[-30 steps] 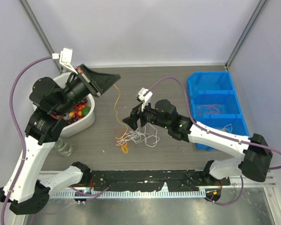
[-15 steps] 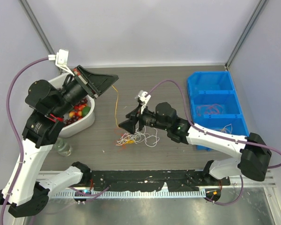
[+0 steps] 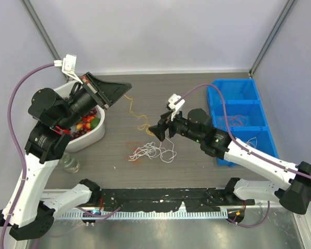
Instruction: Untangle the cables
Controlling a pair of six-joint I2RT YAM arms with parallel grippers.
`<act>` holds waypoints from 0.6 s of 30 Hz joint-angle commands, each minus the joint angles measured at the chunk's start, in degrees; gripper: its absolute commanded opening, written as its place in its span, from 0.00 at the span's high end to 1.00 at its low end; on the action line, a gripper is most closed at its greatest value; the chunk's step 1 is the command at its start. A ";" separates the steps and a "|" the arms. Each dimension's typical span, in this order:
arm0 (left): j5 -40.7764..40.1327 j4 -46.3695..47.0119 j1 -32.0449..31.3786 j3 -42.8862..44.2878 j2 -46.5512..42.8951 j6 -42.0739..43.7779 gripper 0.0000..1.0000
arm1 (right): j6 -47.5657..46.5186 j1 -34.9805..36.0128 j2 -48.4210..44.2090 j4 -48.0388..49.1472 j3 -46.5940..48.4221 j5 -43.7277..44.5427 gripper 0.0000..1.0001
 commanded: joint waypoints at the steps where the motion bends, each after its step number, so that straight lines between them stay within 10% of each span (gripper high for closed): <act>1: 2.04 3.40 -0.12 0.71 -0.16 -0.03 1.00 | -0.39 -0.94 -0.47 4.91 0.96 -7.94 0.21; 13: 2.05 2.53 -0.12 0.62 -1.74 -0.83 1.00 | 13.83 2.49 14.92 27.40 0.96 -28.51 0.34; 18: 0.21 -0.10 -0.12 0.71 -2.09 1.19 1.00 | 13.60 2.66 11.87 23.93 -0.27 -15.31 0.99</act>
